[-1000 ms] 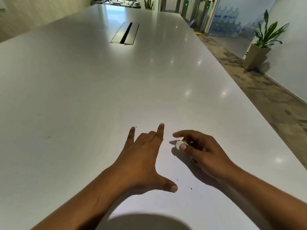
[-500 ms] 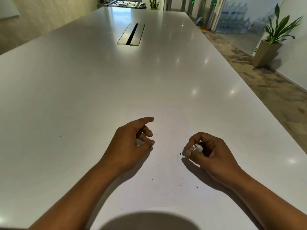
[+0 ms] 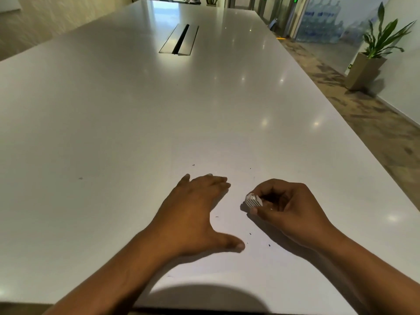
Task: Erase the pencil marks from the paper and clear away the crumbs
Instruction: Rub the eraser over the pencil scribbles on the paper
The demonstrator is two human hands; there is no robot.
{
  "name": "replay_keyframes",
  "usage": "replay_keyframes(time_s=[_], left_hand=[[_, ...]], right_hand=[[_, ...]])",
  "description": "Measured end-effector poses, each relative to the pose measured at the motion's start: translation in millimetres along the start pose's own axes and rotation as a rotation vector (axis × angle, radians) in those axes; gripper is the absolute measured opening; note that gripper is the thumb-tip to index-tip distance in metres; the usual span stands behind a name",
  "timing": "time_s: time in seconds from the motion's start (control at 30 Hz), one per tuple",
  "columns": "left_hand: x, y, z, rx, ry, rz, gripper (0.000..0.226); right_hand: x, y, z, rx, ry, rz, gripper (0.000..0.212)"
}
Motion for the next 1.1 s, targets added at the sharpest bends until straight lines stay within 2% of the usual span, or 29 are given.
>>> replay_keyframes(time_s=[0.07,0.13,0.23,0.3,0.43,0.6,0.77,0.87,0.93,1.03,1.1], left_hand=[[1,6,2,0.032,-0.045,-0.117,0.121],[4,8,3,0.044,-0.078,-0.131,0.123],[5,7,4,0.055,-0.080,-0.152,0.123],[6,7,3,0.058,-0.085,-0.159,0.122],[6,10,3,0.064,-0.087,-0.176,0.122],[7,10,3,0.046,-0.078,-0.162,0.124],[9,11,2,0.037,-0.073,-0.110,0.125],[8,10,3,0.030,-0.061,-0.085,0.125],[6,7,3,0.007,-0.055,-0.044,0.134],[6,5,3,-0.026,-0.069,0.036,0.150],[7,5,3,-0.034,-0.071,0.052,0.154]], right_hand=[[11,1,1,0.007,-0.081,0.187,0.015],[23,8,3,0.071,-0.176,0.401,0.013],[27,17,-3,0.164,-0.219,0.627,0.019],[31,14,-9,0.178,-0.209,0.644,0.015],[36,26,-1,0.363,-0.230,0.688,0.017],[27,8,-51,0.181,-0.198,0.807,0.015],[40,35,-6,0.415,-0.320,0.779,0.016],[33,20,-38,0.279,-0.302,0.815,0.012],[31,15,-40,0.244,-0.297,0.828,0.013],[37,30,-3,0.376,-0.316,0.777,0.020],[35,28,-6,0.373,-0.303,0.788,0.018]])
Point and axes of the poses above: each hand's wrist, its own z-axis away from the middle knuckle, its own y-axis out of the palm, x = y × z, the point moved 7 cm from there along -z, towards the middle knuckle, and after that the axes turned 4 degrees about -y, right-handed, at the moved point
